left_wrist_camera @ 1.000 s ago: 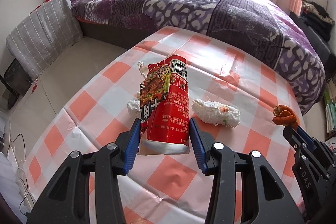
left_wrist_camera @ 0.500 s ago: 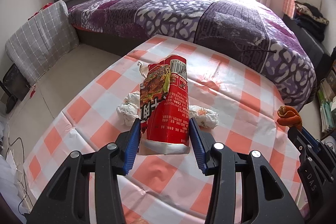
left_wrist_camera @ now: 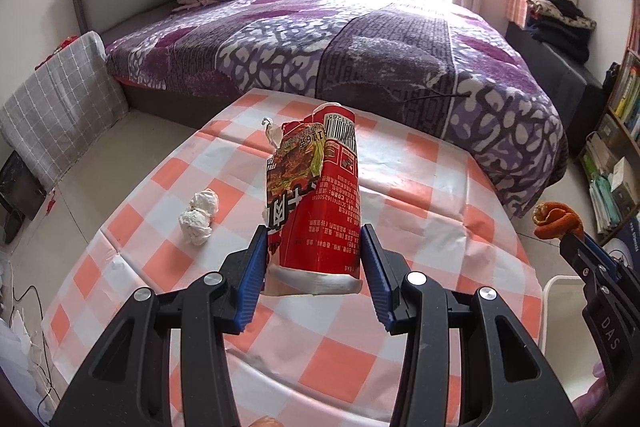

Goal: Collect trash
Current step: 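Carry red cup and orange peel over the bin and open both tools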

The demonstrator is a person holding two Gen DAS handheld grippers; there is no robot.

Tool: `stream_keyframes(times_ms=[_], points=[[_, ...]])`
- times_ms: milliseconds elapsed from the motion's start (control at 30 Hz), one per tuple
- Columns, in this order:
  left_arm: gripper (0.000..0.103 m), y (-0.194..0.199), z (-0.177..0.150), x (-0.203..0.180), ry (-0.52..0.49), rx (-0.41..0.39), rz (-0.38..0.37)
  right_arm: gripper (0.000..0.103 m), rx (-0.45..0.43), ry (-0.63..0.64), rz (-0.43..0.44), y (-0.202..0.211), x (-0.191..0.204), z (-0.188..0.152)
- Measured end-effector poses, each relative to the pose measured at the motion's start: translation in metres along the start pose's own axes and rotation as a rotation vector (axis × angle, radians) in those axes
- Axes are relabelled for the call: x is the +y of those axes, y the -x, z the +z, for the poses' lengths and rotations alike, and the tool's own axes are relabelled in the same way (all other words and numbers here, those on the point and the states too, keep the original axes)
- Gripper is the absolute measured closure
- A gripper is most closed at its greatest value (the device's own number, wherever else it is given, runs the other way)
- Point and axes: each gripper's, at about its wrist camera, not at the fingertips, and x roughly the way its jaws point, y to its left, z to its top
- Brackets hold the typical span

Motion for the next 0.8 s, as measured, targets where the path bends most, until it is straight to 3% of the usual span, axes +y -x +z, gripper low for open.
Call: stream_keyframes(times_ms=[600, 767, 800], points=[[0.057, 0.022, -0.019, -0.089, -0.151, -0.018, -0.082, 0.084, 0.05, -0.28, -0.16, 0.036, -0.121, -0.011], [0.057, 0.029, -0.028, -0.117, -0.205, -0.023, -0.109, 0.078, 0.062, -0.363, -0.207, 0.048, -0.154, -0.02], [0.057, 0.03, -0.03, -0.122, -0.216, -0.025, -0.115, 0.07, 0.06, -0.375, -0.217, 0.051, -0.159, -0.022]])
